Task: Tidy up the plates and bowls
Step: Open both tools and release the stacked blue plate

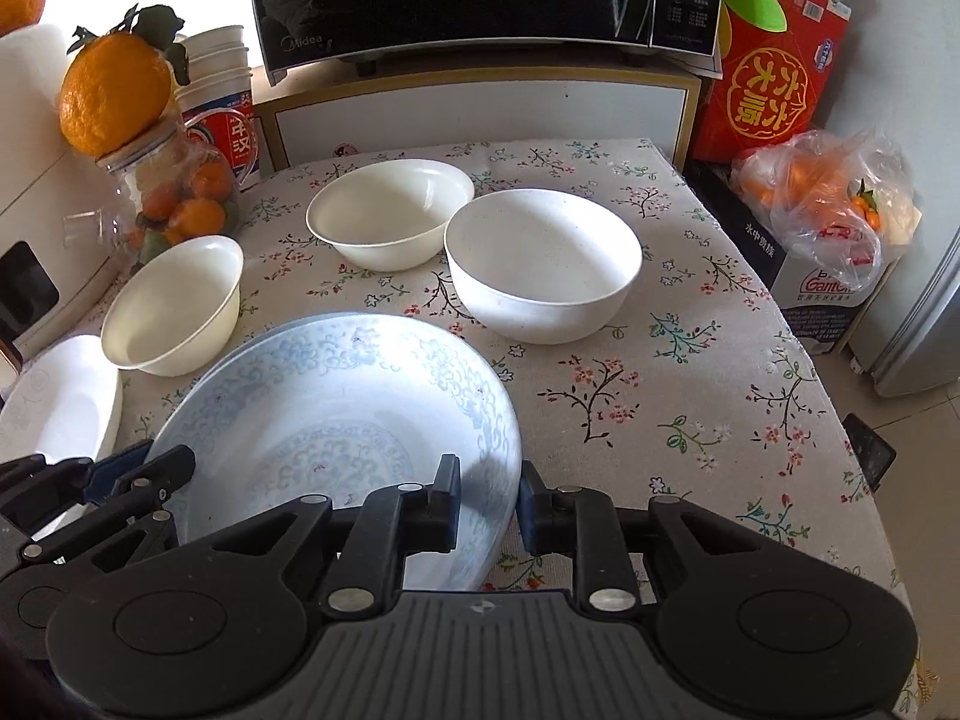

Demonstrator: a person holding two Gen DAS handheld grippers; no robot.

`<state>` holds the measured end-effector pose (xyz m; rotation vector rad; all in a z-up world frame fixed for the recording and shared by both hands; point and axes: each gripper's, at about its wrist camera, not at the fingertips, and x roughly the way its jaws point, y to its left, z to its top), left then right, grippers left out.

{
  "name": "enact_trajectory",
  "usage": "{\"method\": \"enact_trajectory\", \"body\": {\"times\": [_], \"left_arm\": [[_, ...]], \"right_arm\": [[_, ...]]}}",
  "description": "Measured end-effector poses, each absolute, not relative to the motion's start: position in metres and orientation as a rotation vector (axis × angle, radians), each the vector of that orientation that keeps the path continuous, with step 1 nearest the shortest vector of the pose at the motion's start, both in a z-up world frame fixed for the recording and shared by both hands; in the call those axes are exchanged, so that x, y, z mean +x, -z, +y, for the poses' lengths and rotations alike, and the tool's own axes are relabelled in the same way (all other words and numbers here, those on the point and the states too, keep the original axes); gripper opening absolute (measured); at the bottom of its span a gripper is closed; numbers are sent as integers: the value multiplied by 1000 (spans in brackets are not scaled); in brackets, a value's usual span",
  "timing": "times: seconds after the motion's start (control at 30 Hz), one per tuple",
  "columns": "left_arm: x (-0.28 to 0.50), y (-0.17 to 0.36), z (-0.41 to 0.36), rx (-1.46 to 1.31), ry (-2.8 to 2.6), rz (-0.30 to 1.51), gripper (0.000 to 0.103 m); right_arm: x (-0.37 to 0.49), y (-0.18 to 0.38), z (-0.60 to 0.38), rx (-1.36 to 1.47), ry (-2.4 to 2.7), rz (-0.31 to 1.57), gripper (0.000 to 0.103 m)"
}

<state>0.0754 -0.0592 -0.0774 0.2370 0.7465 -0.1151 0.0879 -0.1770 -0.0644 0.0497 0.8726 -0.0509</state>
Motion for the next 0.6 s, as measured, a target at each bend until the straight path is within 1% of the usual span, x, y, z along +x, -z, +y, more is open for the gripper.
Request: {"method": "enact_trajectory", "body": {"times": [0.3,0.47,0.53,0.6], "left_arm": [[78,77,-57,234,121,761,13],[80,76,-55,223,136,783,14],[83,76,-52,194,145,817,22],[84,74,-49,173,147,838,26]], "right_arm": [[88,74,-167,-54,59,902,18],[90,73,-172,-21,60,917,18],[91,72,-173,-5,58,927,19],[91,71,-174,15,58,939,20]]}}
